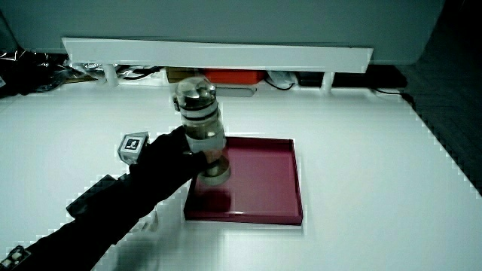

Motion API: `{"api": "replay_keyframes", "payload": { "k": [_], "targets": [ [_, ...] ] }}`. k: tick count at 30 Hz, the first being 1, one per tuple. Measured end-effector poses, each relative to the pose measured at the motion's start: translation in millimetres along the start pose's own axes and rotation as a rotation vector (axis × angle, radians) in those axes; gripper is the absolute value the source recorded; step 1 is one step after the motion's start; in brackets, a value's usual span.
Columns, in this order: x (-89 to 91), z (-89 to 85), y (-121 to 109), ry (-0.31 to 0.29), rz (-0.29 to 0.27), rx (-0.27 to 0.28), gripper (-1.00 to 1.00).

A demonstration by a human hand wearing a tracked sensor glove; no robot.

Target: Place bottle

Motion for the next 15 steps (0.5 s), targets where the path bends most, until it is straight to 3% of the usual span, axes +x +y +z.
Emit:
{"api": "replay_keyframes", "payload": {
  "k": [1, 2, 3, 4, 5, 6, 7, 8, 9, 10, 11, 15],
  "targets": [
    [-4.4, -4.8, 1, -0.059, -0.061, 0.014, 0.00],
    [-6.1, -7.0, -2, -0.041, 0.043, -0.016, 0.00],
    [-9.4, -10.6, -1, -0.081, 0.018, -0.014, 0.00],
    [-9.7, -12.0, -3, -0.067, 0.066, -0.032, 0.00],
    [-12.2, -14.0, -3, -0.057, 0.062, -0.036, 0.00],
    [-14.1, -16.0, -4, -0.079, 0.093, -0.048, 0.00],
    [-16.9, -17.8, -4, -0.082, 0.079, -0.049, 0.00],
    [-15.2, -17.5, -6, -0.053, 0.114, -0.057, 0.00],
    [-16.9, -18.7, -6, -0.045, 0.108, -0.056, 0.00],
    [-21.3, -21.1, -6, -0.074, 0.076, -0.054, 0.00],
    [-21.8, -21.7, -6, -0.063, 0.106, -0.068, 0.00],
    [-25.4, -23.0, -9, -0.049, 0.119, -0.067, 0.00]
  ]
}}
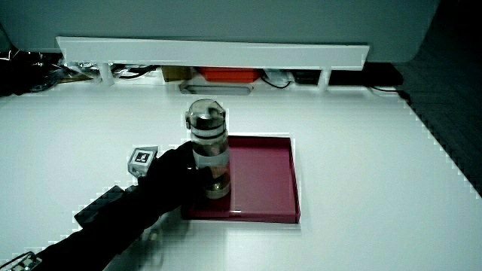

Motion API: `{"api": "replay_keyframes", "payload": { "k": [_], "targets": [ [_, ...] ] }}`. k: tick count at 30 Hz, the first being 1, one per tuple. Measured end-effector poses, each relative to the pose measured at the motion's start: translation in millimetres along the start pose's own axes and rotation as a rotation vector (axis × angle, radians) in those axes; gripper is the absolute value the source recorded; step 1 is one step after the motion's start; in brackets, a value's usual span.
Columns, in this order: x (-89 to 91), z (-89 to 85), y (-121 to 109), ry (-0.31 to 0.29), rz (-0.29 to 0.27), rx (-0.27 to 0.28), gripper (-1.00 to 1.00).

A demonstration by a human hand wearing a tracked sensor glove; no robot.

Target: Place bottle

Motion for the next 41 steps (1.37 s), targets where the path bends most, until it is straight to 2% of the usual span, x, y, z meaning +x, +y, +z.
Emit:
{"api": "replay_keyframes", "payload": {
  "k": [1, 2, 3, 4, 5, 6, 7, 9, 11, 15, 18, 19, 20, 21, 22, 23, 24, 27, 28, 29, 30, 31, 32, 33, 34, 37, 39, 41],
  "targets": [
    [2.6, 0.8, -1, 0.009, 0.019, -0.001, 0.00],
    [-1.2, -0.6, 1, 0.018, -0.044, 0.006, 0.00],
    [2.4, -0.1, 0, 0.003, 0.010, -0.019, 0.00],
    [1.3, 0.0, 0, -0.007, 0.014, -0.022, 0.00],
    [-0.4, 0.3, 0, 0.006, 0.006, -0.006, 0.00],
    [-2.8, -0.5, 0, 0.012, -0.029, 0.002, 0.00],
    [-1.7, -0.5, -2, 0.010, 0.000, -0.005, 0.00],
    [-3.9, -2.1, -2, -0.016, -0.007, -0.003, 0.00],
    [-3.8, -2.1, -2, 0.008, -0.012, -0.005, 0.00],
    [-5.5, -2.7, -2, -0.009, -0.002, -0.013, -0.21],
    [-2.8, -1.8, -3, 0.014, 0.016, -0.019, -0.37],
    [-4.2, -2.5, -3, 0.006, 0.017, -0.023, -0.42],
    [-3.5, -2.1, -3, 0.014, 0.031, -0.031, -0.47],
    [-3.8, -1.7, -2, 0.022, 0.008, -0.036, -0.53],
    [-4.2, -0.7, -2, 0.028, 0.010, -0.049, -0.58],
    [-3.2, 0.8, -1, 0.003, 0.010, -0.076, -0.63],
    [-3.8, 3.3, -1, 0.019, 0.012, -0.087, -0.68],
    [-2.0, 15.2, 2, -0.028, -0.028, -0.142, -0.84],
    [-2.3, 19.9, 3, -0.023, -0.049, -0.154, -0.89],
    [2.7, 25.2, 2, -0.048, -0.033, -0.177, -0.95],
    [6.4, 30.7, 1, -0.032, -0.016, -0.197, -1.00],
    [6.5, 35.1, 2, -0.008, -0.028, -0.204, -1.00],
    [11.0, 40.4, 1, 0.013, 0.014, -0.229, -1.00],
    [11.9, 44.3, 0, -0.066, -0.004, -0.243, -1.00],
    [12.1, 50.6, 0, -0.015, -0.027, -0.242, -1.00],
    [22.7, 67.2, -1, -0.011, -0.004, -0.286, -1.00],
    [26.7, 77.8, 0, 0.041, -0.017, -0.298, -1.00],
    [33.5, 86.1, 0, 0.050, -0.014, -0.314, -1.00]
  ]
}}
